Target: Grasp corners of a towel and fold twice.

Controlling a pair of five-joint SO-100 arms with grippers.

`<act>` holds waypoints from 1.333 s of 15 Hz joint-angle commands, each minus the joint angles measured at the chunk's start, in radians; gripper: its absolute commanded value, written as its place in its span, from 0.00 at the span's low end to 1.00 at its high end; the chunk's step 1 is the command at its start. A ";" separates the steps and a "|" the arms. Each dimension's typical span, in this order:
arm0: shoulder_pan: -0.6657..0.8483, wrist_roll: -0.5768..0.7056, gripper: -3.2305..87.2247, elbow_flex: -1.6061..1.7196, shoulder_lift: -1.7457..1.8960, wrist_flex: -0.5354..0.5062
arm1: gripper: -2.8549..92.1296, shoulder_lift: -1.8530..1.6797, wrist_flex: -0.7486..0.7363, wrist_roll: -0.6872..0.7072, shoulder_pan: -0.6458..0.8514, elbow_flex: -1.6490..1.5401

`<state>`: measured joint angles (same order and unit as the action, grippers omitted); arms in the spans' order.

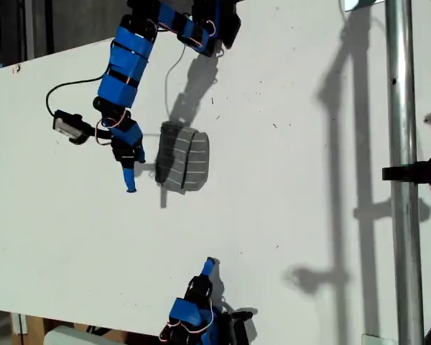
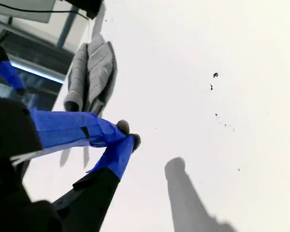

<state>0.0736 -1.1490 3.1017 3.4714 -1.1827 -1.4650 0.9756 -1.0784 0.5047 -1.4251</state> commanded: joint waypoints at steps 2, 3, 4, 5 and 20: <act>0.028 -0.067 0.01 0.014 0.008 -0.006 | 0.19 -0.193 0.201 0.008 0.020 -0.038; 0.029 -0.137 0.01 0.015 0.008 -0.025 | 0.15 -0.209 0.339 -0.034 -0.005 -0.074; 0.037 -0.245 0.01 0.017 0.008 -0.052 | 0.14 -0.250 0.379 -0.049 -0.064 -0.189; 0.055 -0.399 0.01 0.017 0.008 -0.100 | 0.14 -0.295 0.414 -0.138 -0.129 -0.334; 0.060 0.198 0.01 0.017 0.006 -0.107 | 0.10 -1.821 0.482 -0.400 -0.460 -1.470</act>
<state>0.1243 -0.9572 3.1140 3.4714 -1.2885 -3.2812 1.4297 -1.5831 0.0568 -2.9008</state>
